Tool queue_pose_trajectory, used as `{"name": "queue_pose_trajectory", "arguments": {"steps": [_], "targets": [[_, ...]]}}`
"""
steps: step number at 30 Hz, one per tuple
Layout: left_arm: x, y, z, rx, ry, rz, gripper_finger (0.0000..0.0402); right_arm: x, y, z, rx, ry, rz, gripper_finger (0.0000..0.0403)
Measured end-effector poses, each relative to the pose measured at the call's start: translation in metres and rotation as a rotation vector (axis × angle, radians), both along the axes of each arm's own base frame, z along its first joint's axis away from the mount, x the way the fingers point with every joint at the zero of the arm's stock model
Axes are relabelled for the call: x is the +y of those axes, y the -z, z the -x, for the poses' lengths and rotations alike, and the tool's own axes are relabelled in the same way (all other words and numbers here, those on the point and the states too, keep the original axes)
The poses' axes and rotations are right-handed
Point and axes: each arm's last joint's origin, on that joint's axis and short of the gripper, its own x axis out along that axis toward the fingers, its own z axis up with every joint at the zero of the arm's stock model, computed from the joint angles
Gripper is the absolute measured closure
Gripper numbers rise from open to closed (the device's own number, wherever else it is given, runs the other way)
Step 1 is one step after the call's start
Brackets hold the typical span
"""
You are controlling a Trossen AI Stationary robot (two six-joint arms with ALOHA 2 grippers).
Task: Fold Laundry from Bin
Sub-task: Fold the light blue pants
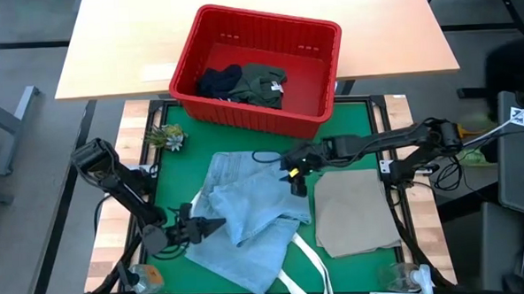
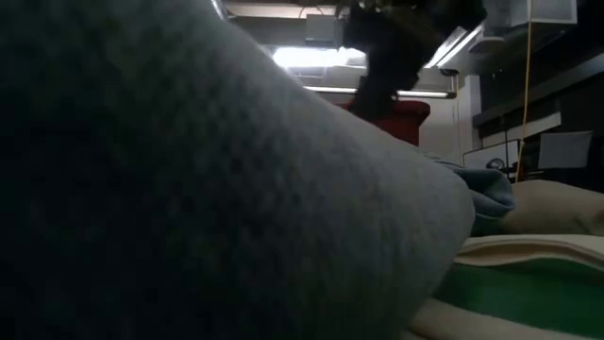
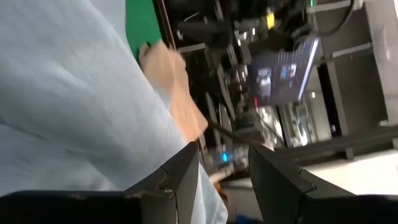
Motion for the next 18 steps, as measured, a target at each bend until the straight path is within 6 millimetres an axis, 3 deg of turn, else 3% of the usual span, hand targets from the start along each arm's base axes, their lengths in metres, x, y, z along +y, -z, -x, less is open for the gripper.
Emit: {"name": "queue_pose_trajectory", "arguments": {"steps": [6, 11, 18], "targets": [[-0.006, -0.001, 0.017, -0.026, -0.164, -0.014, 0.0266, 0.011, -0.001, -0.02, -0.161, -0.111, -0.092, 0.0231], [-0.017, -0.002, 0.036, -0.054, -0.177, 0.023, 0.0268, 0.022, 0.0, -0.021, -0.173, -0.163, -0.072, 0.0231], [-0.013, -0.002, 0.03, -0.057, -0.216, 0.025, 0.0292, 0.025, 0.0, -0.021, -0.175, -0.172, -0.07, 0.0231]]}}
